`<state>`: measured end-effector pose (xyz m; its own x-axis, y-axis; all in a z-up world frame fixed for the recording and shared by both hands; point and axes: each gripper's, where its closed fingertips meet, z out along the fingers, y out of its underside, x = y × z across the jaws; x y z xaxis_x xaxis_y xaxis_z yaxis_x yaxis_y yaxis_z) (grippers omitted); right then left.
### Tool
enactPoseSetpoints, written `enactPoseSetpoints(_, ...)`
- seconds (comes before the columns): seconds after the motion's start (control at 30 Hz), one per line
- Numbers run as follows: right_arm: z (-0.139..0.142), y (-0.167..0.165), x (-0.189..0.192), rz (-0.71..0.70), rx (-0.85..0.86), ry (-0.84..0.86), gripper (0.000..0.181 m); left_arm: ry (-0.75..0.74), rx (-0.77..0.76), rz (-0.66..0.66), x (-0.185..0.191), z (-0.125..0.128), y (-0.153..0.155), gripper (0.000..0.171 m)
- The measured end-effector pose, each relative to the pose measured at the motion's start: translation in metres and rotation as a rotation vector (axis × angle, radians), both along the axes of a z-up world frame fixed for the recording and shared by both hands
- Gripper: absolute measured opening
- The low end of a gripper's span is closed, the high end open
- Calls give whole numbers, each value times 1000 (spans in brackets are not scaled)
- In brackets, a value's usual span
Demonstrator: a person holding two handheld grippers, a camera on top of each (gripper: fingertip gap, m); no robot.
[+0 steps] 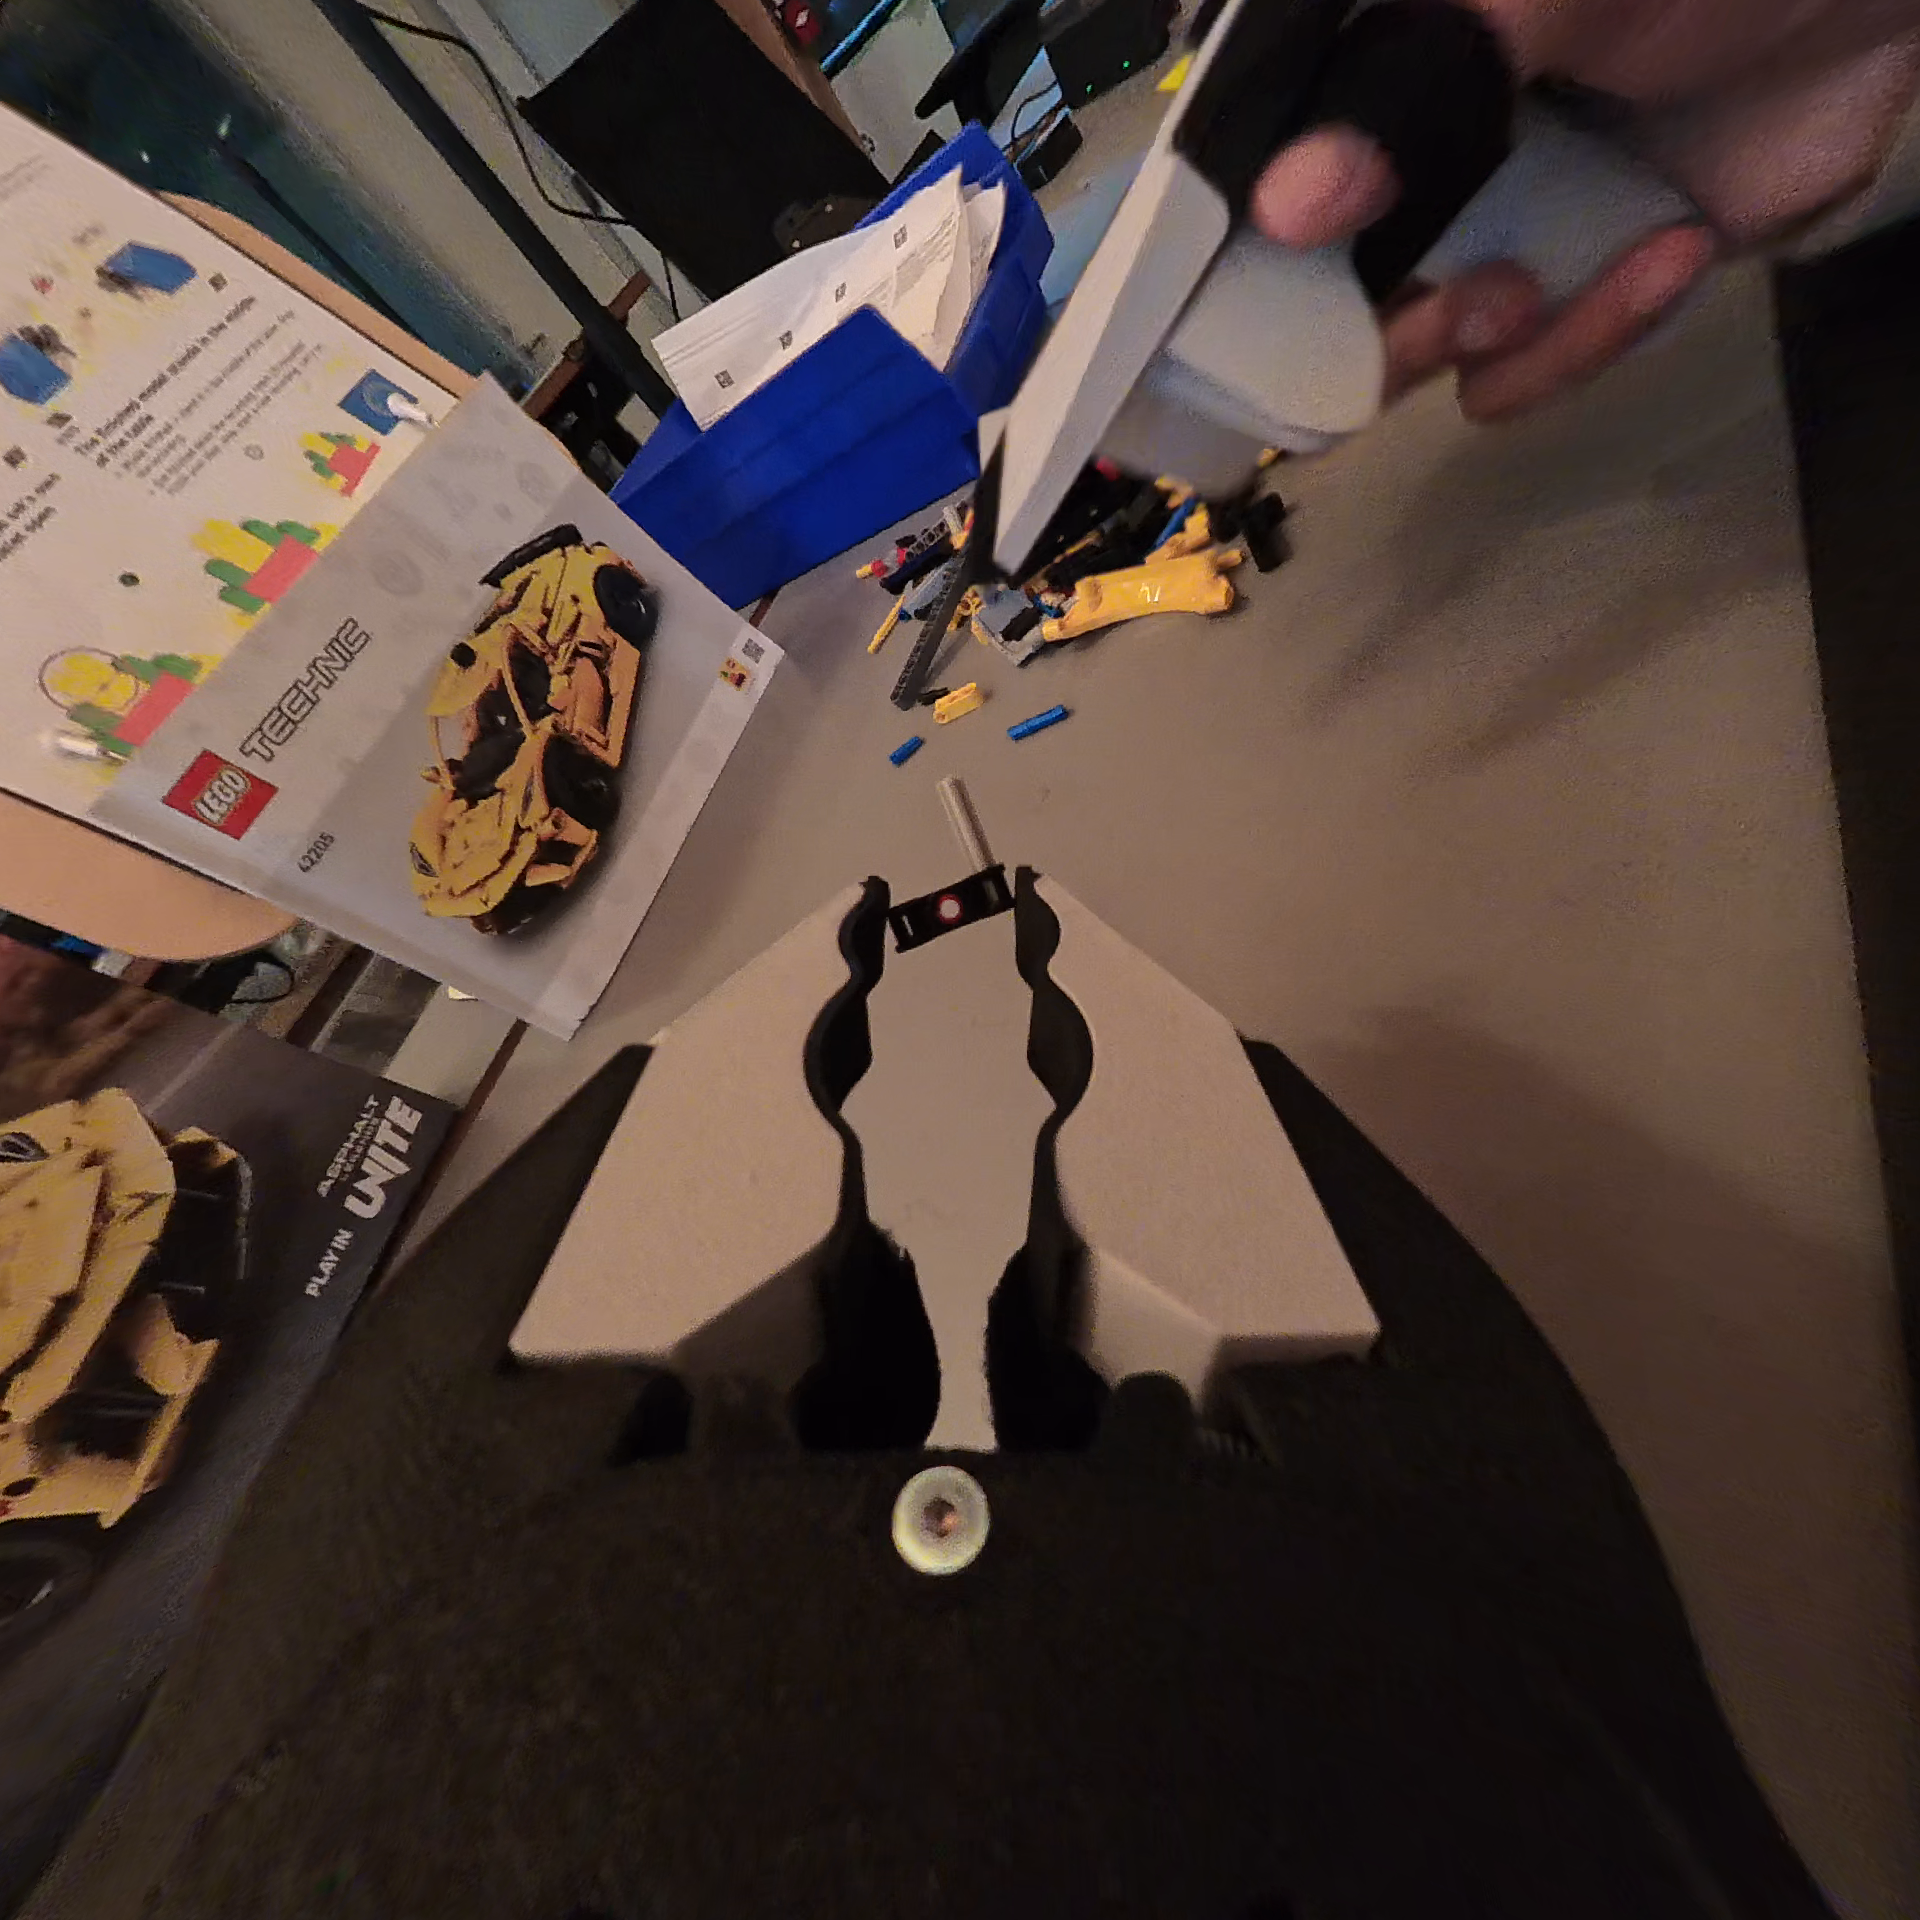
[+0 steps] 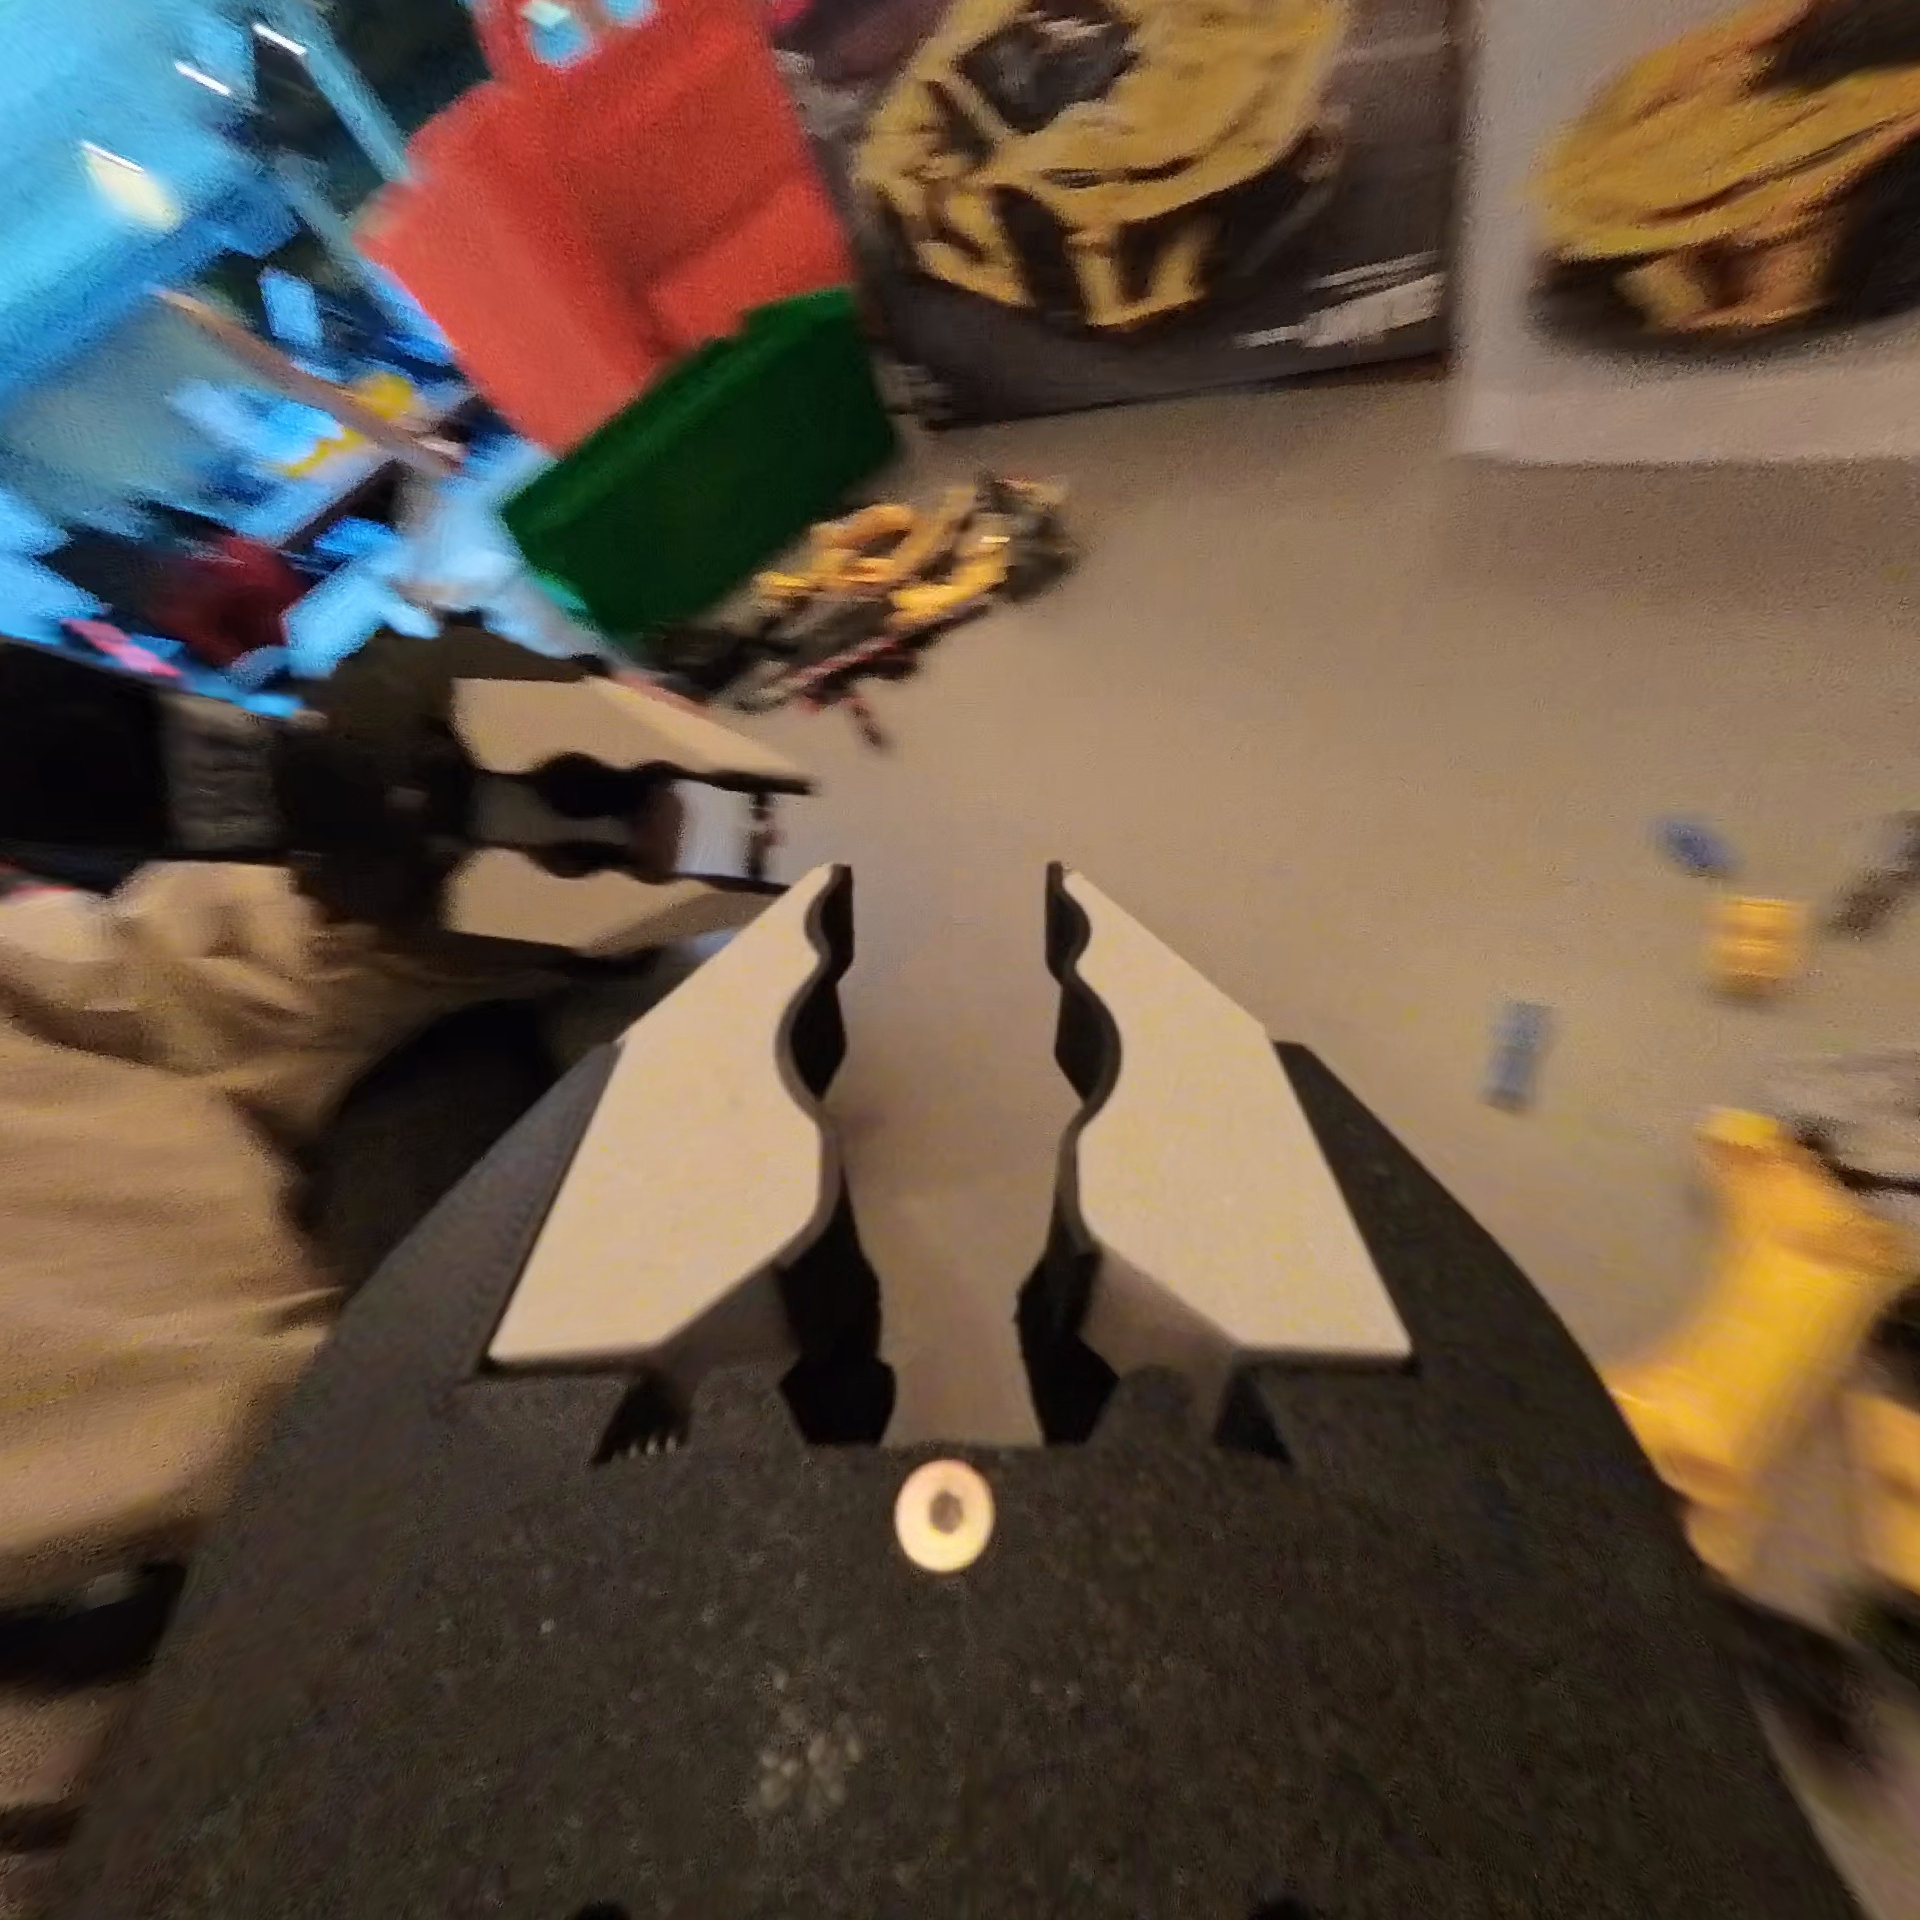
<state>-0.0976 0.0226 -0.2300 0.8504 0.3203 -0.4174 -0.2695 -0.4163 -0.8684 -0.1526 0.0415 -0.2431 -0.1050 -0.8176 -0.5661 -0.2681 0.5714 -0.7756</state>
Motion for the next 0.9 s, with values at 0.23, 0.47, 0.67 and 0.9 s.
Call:
enactPoseSetpoints(0.23,3,8,-58,165,23,194,16,0,35,-10,0,0,-4,25)
enactPoseSetpoints(0.47,-2,11,-67,179,12,176,5,15,-4,-25,1,-2,-7,25)
enactPoseSetpoints(0.67,-2,12,-60,149,18,191,3,21,-261,6,3,-2,-7,30)
enactPoseSetpoints(0.9,38,1,-55,192,174,425,2,-41,-1267,-297,-2,41,-21,27)
